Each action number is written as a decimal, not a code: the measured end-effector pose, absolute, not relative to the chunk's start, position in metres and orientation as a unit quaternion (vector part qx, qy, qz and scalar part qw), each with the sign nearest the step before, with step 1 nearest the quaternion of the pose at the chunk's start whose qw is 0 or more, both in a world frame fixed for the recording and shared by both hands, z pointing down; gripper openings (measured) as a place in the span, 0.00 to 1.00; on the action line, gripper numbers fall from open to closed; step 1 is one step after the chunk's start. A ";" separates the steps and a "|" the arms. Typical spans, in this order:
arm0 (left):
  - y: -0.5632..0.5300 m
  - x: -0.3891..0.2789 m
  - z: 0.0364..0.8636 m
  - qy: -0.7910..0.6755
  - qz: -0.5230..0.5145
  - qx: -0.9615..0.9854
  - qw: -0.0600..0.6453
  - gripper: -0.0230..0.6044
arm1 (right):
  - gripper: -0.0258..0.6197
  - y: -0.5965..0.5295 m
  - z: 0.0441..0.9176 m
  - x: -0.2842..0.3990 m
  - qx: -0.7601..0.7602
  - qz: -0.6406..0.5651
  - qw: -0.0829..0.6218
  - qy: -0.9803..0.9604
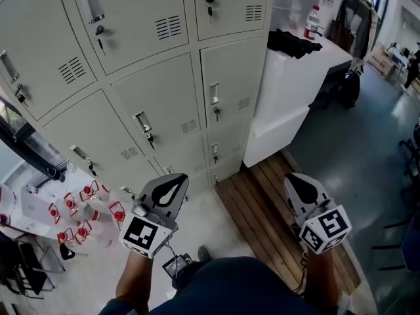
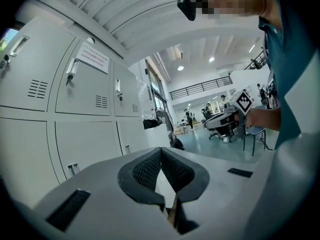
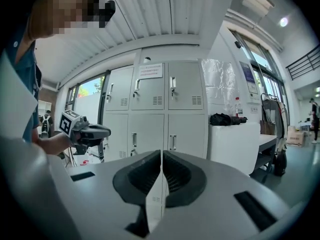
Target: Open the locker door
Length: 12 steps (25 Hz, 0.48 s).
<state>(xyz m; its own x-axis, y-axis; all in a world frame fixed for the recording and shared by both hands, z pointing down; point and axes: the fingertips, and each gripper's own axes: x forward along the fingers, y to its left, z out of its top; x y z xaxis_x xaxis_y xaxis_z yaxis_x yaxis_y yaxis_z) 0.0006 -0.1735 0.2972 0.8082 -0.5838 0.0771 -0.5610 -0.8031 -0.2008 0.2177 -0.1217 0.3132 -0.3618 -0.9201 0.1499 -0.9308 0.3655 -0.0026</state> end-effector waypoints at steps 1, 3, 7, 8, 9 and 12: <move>-0.181 -0.003 0.297 0.298 -0.068 -0.948 0.084 0.06 | 0.10 -0.128 0.313 0.217 0.567 0.044 0.064 -0.820; -0.196 -0.010 0.294 0.289 -0.064 -0.951 0.085 0.06 | 0.10 -0.140 0.312 0.213 0.579 0.042 0.069 -0.811; -0.219 -0.029 0.297 0.278 -0.059 -0.955 0.081 0.06 | 0.10 -0.160 0.314 0.196 0.589 0.042 0.076 -0.803; -0.223 -0.033 0.298 0.275 -0.060 -0.956 0.080 0.06 | 0.10 -0.165 0.314 0.191 0.590 0.042 0.077 -0.803; -0.227 -0.037 0.299 0.273 -0.061 -0.957 0.080 0.06 | 0.10 -0.170 0.314 0.187 0.591 0.041 0.077 -0.802; -0.236 -0.047 0.302 0.268 -0.057 -0.959 0.079 0.06 | 0.10 -0.186 0.313 0.178 0.592 0.037 0.078 -0.801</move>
